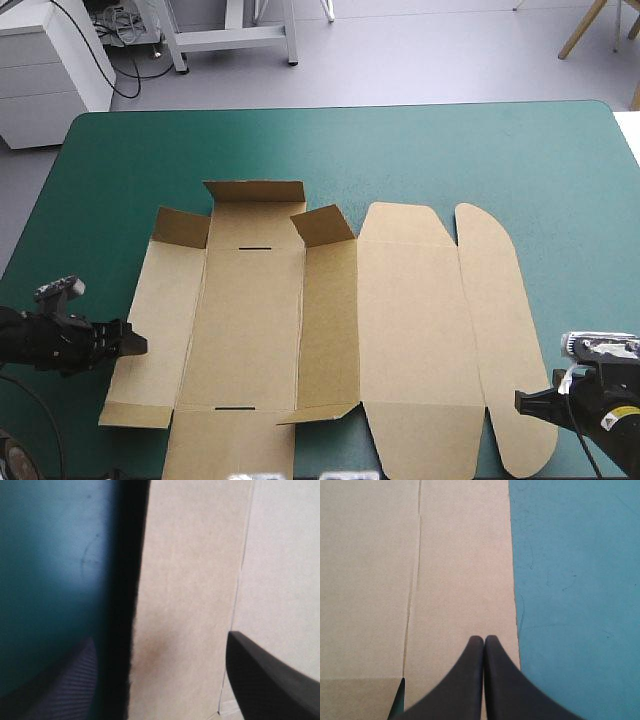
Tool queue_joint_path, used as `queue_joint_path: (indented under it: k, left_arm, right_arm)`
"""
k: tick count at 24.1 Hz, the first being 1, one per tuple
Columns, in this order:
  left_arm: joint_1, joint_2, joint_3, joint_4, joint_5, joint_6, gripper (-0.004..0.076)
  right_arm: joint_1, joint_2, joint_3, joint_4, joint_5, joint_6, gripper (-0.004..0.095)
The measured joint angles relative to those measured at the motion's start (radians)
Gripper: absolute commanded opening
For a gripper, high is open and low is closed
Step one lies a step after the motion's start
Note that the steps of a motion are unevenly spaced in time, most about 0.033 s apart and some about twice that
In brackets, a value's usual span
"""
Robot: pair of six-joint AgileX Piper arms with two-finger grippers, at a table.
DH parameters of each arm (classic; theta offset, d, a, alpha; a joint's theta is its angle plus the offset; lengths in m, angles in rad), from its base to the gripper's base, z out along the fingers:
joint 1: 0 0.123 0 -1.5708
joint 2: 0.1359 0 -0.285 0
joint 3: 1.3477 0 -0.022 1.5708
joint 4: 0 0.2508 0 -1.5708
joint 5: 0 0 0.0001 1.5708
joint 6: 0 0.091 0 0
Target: Fold the box
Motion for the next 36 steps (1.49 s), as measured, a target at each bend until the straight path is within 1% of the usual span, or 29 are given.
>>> queue_joint_path:
  k: [3, 5, 8, 10, 14, 15, 16, 18, 19, 20, 29, 33, 36]
  left_arm:
    - [-0.016, 0.0, 0.073, -0.058, -0.036, 0.069, 0.0503]
    - [-0.042, 0.0, 0.117, -0.096, -0.041, 0.118, 0.0503]
    - [-0.087, -0.002, 0.126, -0.104, -0.029, 0.133, 0.0502]
    - [-0.107, -0.002, 0.128, -0.108, -0.019, 0.137, 0.0488]
    - [-0.134, -0.002, 0.131, -0.109, 0.015, 0.14, 0.0386]
    - [-0.134, -0.002, 0.131, -0.109, 0.019, 0.145, 0.0316]
    - [-0.134, -0.002, 0.131, -0.109, 0.026, 0.15, 0.0284]
    - [-0.134, -0.002, 0.131, -0.109, 0.028, 0.152, 0.0156]
    - [-0.134, -0.002, 0.131, -0.109, 0.028, 0.153, 0.0052]
    - [-0.134, -0.002, 0.131, -0.108, 0.028, 0.152, -0.0003]
    - [-0.136, -0.002, 0.119, -0.099, 0.035, 0.163, -0.001]
    - [-0.198, -0.002, 0.012, -0.077, 0.046, 0.156, -0.001]
    - [-0.276, 0.0, -0.094, -0.044, 0.048, 0.131, -0.001]
  right_arm:
    - [0.0, 0.0, 0.0, 0.0, 0.0, 0.0, -0.0019]
    - [0.0, 0.0, 0.0, 0.0, 0.0, 0.0, -0.0019]
    - [0.017, 0.0, 0.0, 0.0, 0.0, 0.0, -0.0019]
    - [0.031, 0.0, 0.0, 0.0, 0.0, 0.0, -0.002]
    - [0.042, 0.0, 0.0, 0.0, 0.0, 0.0, -0.0019]
    - [0.042, 0.0, 0.0, 0.0, 0.0, 0.0, -0.0019]
    - [0.042, 0.0, 0.0, 0.0, 0.0, 0.0, -0.0019]
    - [0.042, 0.0, 0.0, 0.0, 0.0, 0.0, -0.0019]
    - [0.042, 0.0, 0.0, 0.0, 0.0, 0.0, -0.0019]
    - [0.042, 0.0, 0.0, 0.0, 0.0, 0.0, -0.0019]
    - [0.042, 0.0, 0.0, 0.0, 0.0, 0.0, -0.0019]
    - [0.042, 0.0, 0.0, 0.0, 0.0, 0.0, -0.0019]
    - [0.042, 0.0, 0.0, 0.0, 0.0, 0.0, -0.0019]
